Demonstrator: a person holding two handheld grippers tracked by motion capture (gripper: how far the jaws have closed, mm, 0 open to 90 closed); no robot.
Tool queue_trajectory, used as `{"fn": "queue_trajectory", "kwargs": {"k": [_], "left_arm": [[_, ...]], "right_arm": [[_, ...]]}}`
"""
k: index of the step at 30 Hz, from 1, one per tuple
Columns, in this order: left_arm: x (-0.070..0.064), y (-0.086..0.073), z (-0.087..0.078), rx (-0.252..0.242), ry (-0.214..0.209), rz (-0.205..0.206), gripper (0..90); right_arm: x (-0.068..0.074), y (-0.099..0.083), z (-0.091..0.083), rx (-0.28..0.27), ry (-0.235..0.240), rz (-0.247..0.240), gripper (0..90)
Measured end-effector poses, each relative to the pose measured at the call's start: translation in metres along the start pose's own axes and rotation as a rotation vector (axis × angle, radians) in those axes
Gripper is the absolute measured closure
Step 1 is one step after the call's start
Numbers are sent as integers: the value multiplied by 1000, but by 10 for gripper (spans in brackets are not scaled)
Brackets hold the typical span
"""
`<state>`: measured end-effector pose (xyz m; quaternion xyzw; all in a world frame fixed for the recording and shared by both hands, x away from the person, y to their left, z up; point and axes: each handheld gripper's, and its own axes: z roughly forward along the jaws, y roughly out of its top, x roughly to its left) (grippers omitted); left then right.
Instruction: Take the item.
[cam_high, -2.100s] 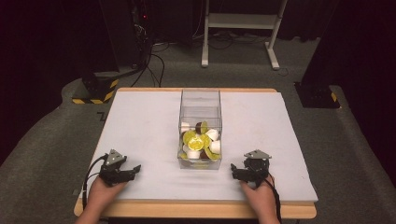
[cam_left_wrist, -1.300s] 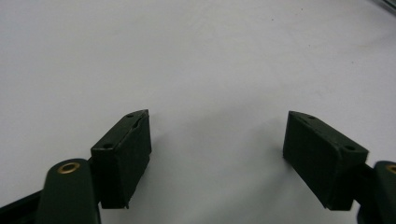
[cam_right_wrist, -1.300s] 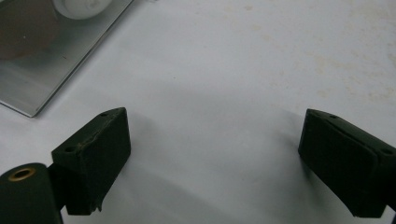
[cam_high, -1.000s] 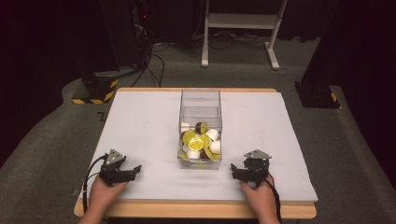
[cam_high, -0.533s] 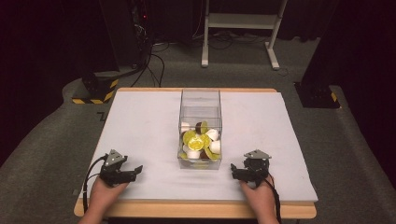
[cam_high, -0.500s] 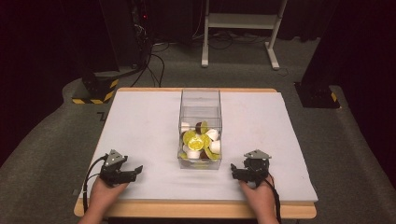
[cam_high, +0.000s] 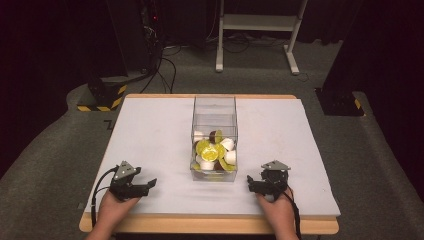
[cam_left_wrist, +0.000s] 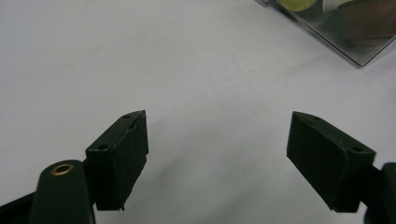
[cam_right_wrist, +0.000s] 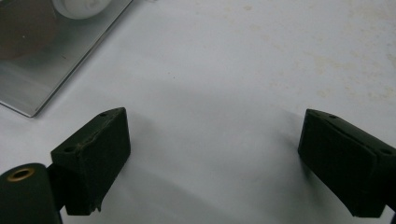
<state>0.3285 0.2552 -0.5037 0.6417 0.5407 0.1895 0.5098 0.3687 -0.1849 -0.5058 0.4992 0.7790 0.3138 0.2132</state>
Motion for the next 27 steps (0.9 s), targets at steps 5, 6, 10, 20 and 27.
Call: {"fn": "queue_trajectory", "kwargs": {"k": [5,6,10,20,27], "left_arm": [[-4,2,-1,-11,-24,-4,212],[-4,2,-1,-11,-24,-4,213],[-9,2,1,-16,-34,-10,215],[-20,0,6,1,-62,9,213],[-29,0,10,8,-89,22,214]], "right_arm": [[0,0,0,0,-1,0,91],[0,0,0,0,-1,0,91],[0,0,0,-1,-1,-2,91],[0,0,0,0,-1,0,91],[0,0,0,0,-1,0,91]]}}
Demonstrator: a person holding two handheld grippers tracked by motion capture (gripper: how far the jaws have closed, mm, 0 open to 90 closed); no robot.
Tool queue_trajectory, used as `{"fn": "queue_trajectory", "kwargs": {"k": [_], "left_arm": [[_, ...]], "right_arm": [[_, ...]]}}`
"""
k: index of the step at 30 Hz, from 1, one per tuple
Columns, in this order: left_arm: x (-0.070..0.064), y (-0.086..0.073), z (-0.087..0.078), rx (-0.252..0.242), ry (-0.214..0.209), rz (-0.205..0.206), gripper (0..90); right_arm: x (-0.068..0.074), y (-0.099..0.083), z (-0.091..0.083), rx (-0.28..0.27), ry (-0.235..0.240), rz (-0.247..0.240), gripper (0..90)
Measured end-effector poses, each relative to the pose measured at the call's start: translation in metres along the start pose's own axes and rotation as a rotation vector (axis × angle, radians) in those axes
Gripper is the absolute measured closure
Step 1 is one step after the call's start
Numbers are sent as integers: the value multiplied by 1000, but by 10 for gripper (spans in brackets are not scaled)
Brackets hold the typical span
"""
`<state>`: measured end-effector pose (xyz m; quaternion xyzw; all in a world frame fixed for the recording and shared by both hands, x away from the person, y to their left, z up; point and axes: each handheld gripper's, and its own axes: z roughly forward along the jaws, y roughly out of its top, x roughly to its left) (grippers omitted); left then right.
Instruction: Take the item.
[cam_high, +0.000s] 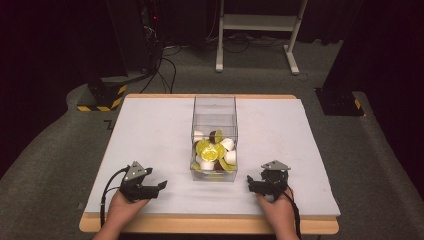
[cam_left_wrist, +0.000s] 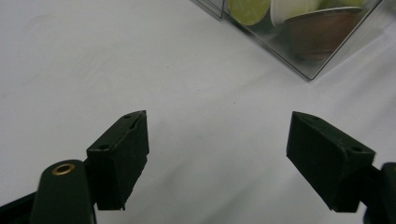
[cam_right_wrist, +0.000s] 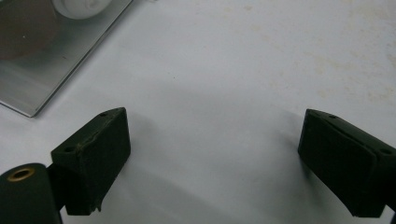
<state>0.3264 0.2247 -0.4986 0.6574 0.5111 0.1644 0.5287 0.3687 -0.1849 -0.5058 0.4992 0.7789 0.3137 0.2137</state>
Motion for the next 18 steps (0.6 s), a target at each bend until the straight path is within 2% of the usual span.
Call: {"fn": "queue_trajectory", "kwargs": {"k": [1,2,5,7,10,18], "left_arm": [[0,0,0,13,-3,15,214],[-3,0,1,0,-4,2,214],[-5,1,1,2,-11,8,216],[-7,2,1,-7,-13,-3,218],[-7,4,-1,-1,-19,13,219],[-12,12,-3,-27,-35,-6,224]], "right_arm": [[0,0,0,0,0,0,91],[0,0,0,0,0,0,91],[0,0,0,0,0,-2,91],[0,0,0,0,0,0,91],[0,0,0,-1,0,-2,91],[0,0,0,-1,0,-3,92]]}}
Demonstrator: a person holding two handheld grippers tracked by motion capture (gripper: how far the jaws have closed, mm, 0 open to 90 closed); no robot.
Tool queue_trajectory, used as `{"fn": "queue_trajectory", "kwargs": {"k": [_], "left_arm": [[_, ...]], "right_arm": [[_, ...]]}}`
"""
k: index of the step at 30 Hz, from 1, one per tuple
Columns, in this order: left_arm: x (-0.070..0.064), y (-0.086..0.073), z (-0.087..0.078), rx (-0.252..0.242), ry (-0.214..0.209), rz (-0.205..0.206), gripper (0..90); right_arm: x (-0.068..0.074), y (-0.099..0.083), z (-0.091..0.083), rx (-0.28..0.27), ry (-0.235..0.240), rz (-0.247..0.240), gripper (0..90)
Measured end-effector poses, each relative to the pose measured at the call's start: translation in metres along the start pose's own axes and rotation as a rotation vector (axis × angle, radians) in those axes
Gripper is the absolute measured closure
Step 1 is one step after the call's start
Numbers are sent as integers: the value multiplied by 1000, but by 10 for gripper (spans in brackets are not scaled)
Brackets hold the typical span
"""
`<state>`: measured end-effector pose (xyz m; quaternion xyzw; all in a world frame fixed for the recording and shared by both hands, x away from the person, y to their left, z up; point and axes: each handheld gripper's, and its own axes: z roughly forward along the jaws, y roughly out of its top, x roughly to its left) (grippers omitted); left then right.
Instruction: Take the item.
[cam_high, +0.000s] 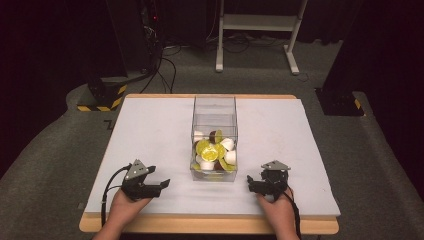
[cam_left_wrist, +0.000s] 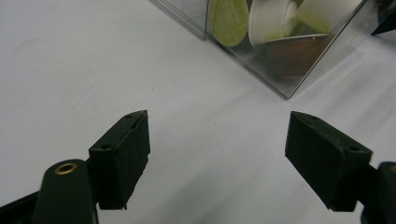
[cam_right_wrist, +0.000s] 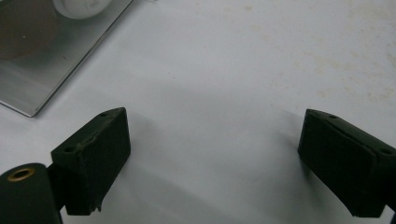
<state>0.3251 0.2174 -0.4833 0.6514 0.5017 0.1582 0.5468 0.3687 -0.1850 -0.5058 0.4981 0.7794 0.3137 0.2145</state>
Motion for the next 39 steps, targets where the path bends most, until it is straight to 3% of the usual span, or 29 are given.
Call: {"fn": "queue_trajectory", "kwargs": {"k": [1,15,29,39], "left_arm": [[0,2,-1,13,0,24,224],[-17,15,-3,-6,-39,17,232],[-38,36,6,-13,-93,44,240],[-49,48,15,-23,-121,33,246]], "right_arm": [[0,0,0,0,0,0,92],[0,0,0,0,0,1,93],[0,0,0,0,0,1,93],[0,0,0,-2,-1,-1,93]]}}
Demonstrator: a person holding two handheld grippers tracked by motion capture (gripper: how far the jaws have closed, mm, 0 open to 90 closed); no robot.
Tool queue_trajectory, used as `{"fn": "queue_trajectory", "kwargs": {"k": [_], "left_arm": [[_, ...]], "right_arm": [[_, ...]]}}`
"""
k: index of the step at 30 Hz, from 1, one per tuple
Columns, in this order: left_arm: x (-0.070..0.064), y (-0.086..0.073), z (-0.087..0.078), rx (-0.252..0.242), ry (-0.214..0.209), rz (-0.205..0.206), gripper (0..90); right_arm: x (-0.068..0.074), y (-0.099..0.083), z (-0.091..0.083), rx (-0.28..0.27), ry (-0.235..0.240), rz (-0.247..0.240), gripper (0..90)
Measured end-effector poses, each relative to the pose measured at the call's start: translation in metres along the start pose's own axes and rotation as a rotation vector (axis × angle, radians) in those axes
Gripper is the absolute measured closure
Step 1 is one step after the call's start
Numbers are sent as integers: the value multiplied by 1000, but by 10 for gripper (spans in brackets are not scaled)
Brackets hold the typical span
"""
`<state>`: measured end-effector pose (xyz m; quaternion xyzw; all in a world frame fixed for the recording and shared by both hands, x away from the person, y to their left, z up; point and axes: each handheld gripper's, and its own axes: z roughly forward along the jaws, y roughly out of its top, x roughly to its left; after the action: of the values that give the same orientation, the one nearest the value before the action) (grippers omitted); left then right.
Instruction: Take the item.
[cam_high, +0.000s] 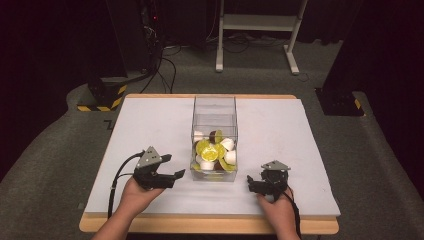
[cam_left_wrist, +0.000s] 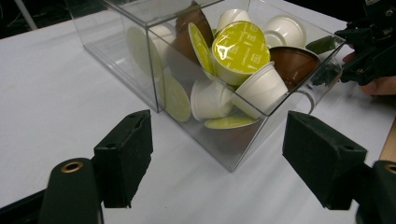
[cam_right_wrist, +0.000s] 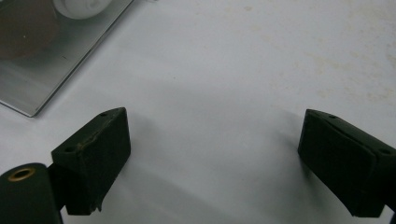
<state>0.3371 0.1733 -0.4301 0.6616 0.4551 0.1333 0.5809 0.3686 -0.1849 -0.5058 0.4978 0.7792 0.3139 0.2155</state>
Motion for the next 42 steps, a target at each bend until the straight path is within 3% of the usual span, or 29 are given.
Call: {"fn": "queue_trajectory", "kwargs": {"k": [22,42], "left_arm": [[-15,14,20,13,-38,23,253],[-25,22,42,24,-61,12,260]], "right_arm": [[0,0,0,0,0,2,94],[0,0,0,2,1,2,94]]}}
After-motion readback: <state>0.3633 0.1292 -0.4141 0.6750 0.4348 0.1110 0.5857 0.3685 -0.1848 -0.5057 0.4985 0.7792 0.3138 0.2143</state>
